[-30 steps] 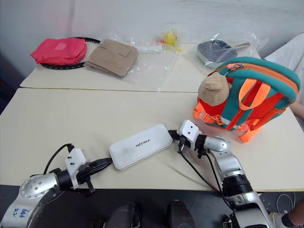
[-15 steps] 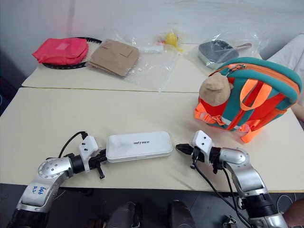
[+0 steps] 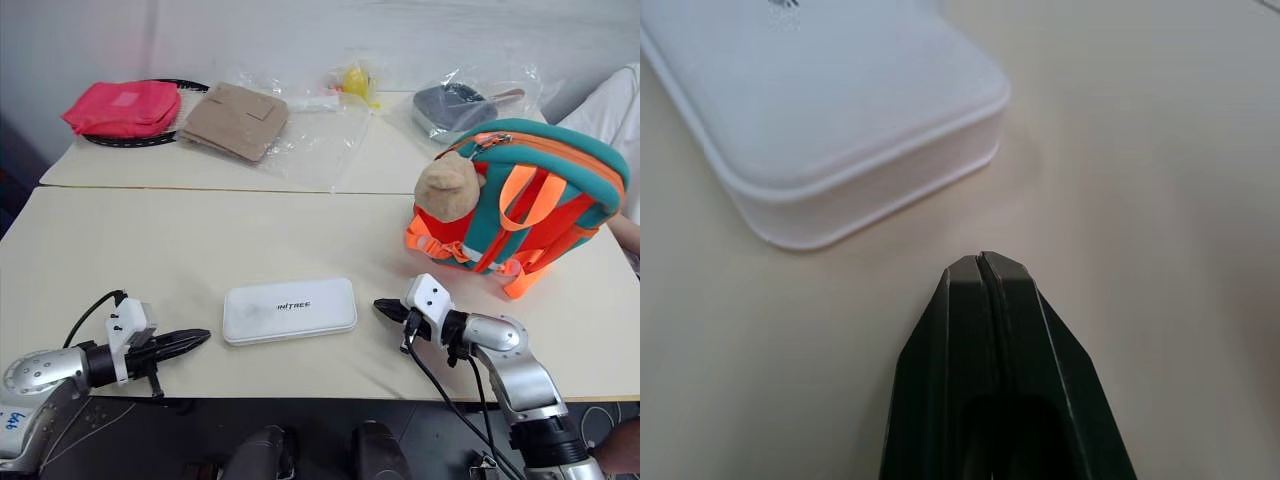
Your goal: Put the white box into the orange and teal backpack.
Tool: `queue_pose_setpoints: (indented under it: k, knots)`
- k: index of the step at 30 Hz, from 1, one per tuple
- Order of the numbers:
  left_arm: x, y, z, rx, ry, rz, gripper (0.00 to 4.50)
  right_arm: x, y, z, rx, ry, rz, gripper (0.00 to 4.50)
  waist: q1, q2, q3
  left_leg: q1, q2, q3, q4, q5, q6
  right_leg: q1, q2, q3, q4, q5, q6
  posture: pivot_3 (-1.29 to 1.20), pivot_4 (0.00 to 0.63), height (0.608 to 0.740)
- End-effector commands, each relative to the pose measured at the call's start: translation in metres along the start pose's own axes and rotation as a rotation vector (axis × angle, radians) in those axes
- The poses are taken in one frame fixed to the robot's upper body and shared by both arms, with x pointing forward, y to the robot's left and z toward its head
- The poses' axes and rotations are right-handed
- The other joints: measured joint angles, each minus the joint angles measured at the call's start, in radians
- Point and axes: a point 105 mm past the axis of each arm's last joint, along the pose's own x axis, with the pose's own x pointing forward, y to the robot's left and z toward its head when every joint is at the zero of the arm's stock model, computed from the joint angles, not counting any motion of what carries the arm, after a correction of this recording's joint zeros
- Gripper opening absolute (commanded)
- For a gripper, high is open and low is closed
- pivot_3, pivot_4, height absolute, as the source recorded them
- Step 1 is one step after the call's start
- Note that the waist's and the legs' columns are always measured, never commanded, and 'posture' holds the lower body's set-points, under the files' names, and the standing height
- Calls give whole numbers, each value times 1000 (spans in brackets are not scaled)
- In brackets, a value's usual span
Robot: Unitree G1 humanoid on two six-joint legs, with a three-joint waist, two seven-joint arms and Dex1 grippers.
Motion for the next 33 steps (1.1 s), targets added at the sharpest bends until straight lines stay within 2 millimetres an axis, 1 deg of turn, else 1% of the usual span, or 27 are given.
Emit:
queue_pose_setpoints:
  k: [1, 4, 8, 13, 17, 20, 24, 26, 28, 29, 31, 33]
  knots:
    - [9, 6, 20, 23, -76, 51, 31, 7, 2, 13, -28, -50, 14, 0, 3, 0, 0, 0, 0, 0, 0, 0, 0, 0, 0, 0, 0, 0, 0, 0, 150, 740]
    - [15, 8, 20, 11, -82, 64, 31, 10, 2, 16, -30, -55, 26, 0, 5, 0, 0, 0, 0, 0, 0, 0, 0, 0, 0, 0, 0, 0, 0, 0, 150, 740]
    - [23, 2, 15, 9, -68, 31, 31, 11, 4, 17, -27, -55, 45, 0, 4, 0, 0, 0, 0, 0, 0, 0, 0, -1, 0, 0, 0, 0, 0, 0, 150, 740]
    - [28, 1, 14, 7, -55, 20, 31, 11, 8, 21, -20, -65, 77, 0, 8, 0, 0, 0, 0, 0, 0, 0, 0, 0, 0, 0, 0, 0, 0, 0, 150, 740]
    - [37, 0, 20, 18, -81, 5, 31, 6, 15, 23, -2, -62, 118, 0, 13, 0, 0, 0, 0, 0, 0, 0, 0, 0, 0, 0, 0, 0, 0, 0, 150, 740]
    - [43, 1, 25, 25, -93, -1, 31, -1, 16, 20, 10, -35, 121, 0, 16, 0, 0, 0, 0, 0, 0, 0, 0, 0, 0, 0, 0, 0, 0, 0, 150, 740]
    - [46, 4, 23, 15, -72, 1, 31, -13, -2, 5, -19, 49, -8, 0, 17, 0, 0, -1, 0, 0, 1, 0, 0, 0, 0, 0, 0, 0, 0, 0, 150, 740]
    - [42, 10, 15, -47, -22, 37, 404, -18, -14, 3, -34, 53, -73, 0, 15, 0, 0, 0, 0, 0, 1, 0, 0, 0, 0, 0, 0, 0, 0, 0, 150, 740]
    - [33, 17, 11, -147, -2, 56, 833, -28, -22, -1, -38, 73, -102, 0, 14, 0, 0, 0, 0, 0, 1, 0, 0, 0, 1, 0, 0, 0, 0, 0, 150, 740]
    - [26, 20, 10, -219, 4, 59, 1230, -33, -24, -2, -37, 81, -104, 0, 14, 0, 0, 0, 0, 0, 1, 0, 0, -1, 1, 0, 0, 0, 0, 0, 150, 740]
    - [15, 25, 8, -335, 33, 47, 1772, -40, -26, -3, -40, 89, -92, 0, 15, 0, 0, 0, 0, 0, 1, 0, 0, -1, 1, 0, 1, 0, 0, 0, 150, 740]
    - [2, 28, 10, -507, 48, -17, 2340, -47, -25, -4, -43, 102, -69, 0, 15, 0, 0, 0, 1, 0, 1, 0, 0, 0, 1, 0, 0, 0, 0, 0, 150, 740]
